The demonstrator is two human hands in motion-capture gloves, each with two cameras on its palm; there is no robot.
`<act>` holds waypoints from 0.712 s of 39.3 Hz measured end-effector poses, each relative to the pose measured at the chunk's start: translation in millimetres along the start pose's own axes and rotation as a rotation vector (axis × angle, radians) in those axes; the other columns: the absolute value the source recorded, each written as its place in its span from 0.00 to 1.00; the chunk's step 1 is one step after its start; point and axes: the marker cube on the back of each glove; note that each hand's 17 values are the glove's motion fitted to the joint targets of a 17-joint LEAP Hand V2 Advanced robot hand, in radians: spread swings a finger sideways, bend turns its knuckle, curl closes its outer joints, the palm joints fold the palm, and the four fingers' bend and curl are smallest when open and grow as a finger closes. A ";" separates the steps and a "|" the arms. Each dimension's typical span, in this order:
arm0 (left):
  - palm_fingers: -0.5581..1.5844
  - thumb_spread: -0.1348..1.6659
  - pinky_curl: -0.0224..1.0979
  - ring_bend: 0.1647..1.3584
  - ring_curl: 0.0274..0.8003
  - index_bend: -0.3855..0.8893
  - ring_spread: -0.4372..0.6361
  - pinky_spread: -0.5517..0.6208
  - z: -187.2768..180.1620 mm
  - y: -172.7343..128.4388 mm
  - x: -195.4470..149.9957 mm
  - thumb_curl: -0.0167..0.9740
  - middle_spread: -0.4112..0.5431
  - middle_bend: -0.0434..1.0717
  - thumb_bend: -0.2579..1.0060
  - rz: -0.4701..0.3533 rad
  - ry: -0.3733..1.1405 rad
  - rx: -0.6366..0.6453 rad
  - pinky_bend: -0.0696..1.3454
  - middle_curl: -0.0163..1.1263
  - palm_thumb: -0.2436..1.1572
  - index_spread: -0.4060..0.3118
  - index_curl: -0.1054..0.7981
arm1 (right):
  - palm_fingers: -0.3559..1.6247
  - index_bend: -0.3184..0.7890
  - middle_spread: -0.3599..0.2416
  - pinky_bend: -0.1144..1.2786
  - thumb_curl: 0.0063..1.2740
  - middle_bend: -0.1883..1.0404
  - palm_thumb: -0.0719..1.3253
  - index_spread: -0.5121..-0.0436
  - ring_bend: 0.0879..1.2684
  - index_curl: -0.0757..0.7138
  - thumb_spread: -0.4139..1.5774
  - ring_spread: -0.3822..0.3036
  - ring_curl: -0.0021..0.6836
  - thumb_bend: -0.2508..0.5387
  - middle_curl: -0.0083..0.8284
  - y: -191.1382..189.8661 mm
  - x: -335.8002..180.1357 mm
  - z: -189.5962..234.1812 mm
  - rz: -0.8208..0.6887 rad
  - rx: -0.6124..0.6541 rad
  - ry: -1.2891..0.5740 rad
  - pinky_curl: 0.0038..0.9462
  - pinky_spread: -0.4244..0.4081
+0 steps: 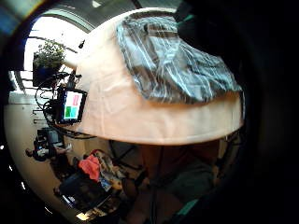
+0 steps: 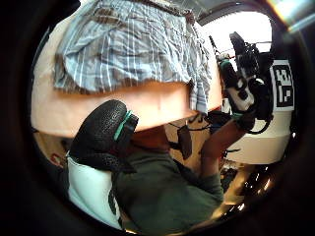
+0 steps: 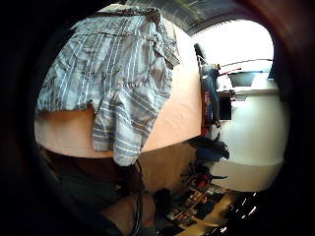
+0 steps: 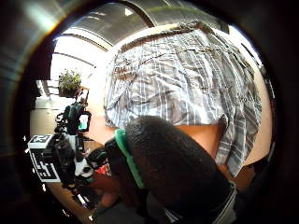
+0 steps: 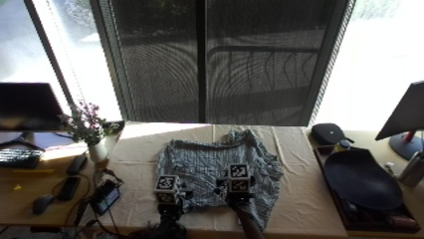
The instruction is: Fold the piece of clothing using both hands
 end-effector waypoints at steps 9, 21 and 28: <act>0.39 0.53 0.21 0.34 0.23 0.33 0.58 0.63 -0.3 4.6 -5.3 0.15 0.49 0.28 0.32 -0.007 0.034 -0.035 0.50 0.18 0.41 0.50 0.12 | 0.22 0.43 0.56 0.48 0.06 0.31 0.14 0.35 0.09 0.24 0.64 0.73 0.08 0.38 0.14 0.5 7.1 -21.8 0.023 0.080 -0.009 0.21 0.77; 0.36 0.63 0.25 0.40 0.29 0.37 0.62 0.66 -21.8 6.7 -7.9 0.22 0.51 0.32 0.27 0.005 0.042 0.004 0.55 0.25 0.44 0.49 0.17 | 0.21 0.43 0.56 0.50 0.11 0.30 0.17 0.24 0.10 0.33 0.76 0.79 0.15 0.34 0.22 14.2 -12.4 -25.2 -0.069 0.025 -0.047 0.27 0.82; 0.35 0.64 0.26 0.41 0.31 0.38 0.63 0.67 -26.8 7.1 -6.3 0.25 0.51 0.32 0.24 0.030 0.026 0.010 0.56 0.27 0.46 0.49 0.20 | 0.19 0.42 0.56 0.51 0.14 0.30 0.18 0.22 0.11 0.35 0.76 0.80 0.19 0.31 0.25 24.2 -8.1 -31.9 -0.107 -0.030 -0.028 0.29 0.83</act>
